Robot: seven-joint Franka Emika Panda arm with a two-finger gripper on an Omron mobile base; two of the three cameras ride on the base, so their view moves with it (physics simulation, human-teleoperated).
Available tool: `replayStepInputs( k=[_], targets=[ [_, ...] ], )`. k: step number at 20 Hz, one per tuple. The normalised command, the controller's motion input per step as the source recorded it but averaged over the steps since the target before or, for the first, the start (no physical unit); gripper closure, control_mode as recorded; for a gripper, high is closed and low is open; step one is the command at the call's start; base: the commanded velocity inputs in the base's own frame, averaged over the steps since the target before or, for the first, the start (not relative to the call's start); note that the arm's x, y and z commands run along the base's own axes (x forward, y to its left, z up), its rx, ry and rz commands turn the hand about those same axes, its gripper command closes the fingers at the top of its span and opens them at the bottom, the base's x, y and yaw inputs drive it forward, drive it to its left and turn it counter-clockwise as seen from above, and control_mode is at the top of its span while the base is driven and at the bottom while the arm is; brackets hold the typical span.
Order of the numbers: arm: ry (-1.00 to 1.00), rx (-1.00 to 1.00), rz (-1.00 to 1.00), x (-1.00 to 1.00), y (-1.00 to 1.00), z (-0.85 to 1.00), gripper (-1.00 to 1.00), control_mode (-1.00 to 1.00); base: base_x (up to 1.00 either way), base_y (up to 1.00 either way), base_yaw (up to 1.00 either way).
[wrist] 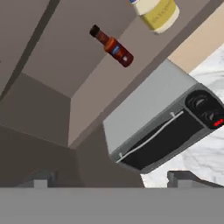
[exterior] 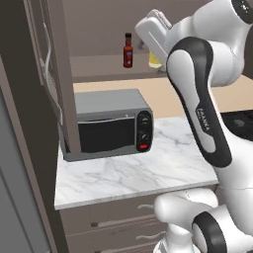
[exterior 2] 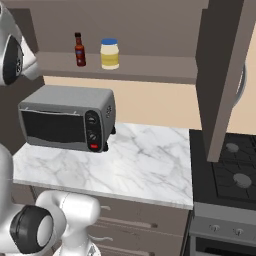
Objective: Move the condiment bottle and mayonnaise from the cabinet to the dining counter.
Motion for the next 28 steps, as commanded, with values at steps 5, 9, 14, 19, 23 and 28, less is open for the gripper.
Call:
replayStepInputs(
  k=[5,9,14,19,23,28],
  targets=[
    [-0.29,-0.48,0.02,0.00,-0.24,0.01,-1.00,-1.00,0.00,0.00,0.00],
    [-0.23,-0.40,0.01,0.01,0.00,0.11,-1.00,-1.00,0.00,0.00,0.00],
    [-0.20,-0.29,0.03,0.12,0.00,0.00,-1.00,-1.00,0.00,0.00,0.00],
    [-0.10,-0.14,0.01,0.14,0.00,-0.04,-1.00,-1.00,0.00,0.00,0.00],
    [0.00,-0.06,0.00,0.37,0.00,-0.01,-1.00,-1.00,0.00,0.00,0.00],
    [0.04,-0.04,0.00,0.45,0.00,0.00,-1.00,-1.00,0.00,0.00,0.00]
  ],
)
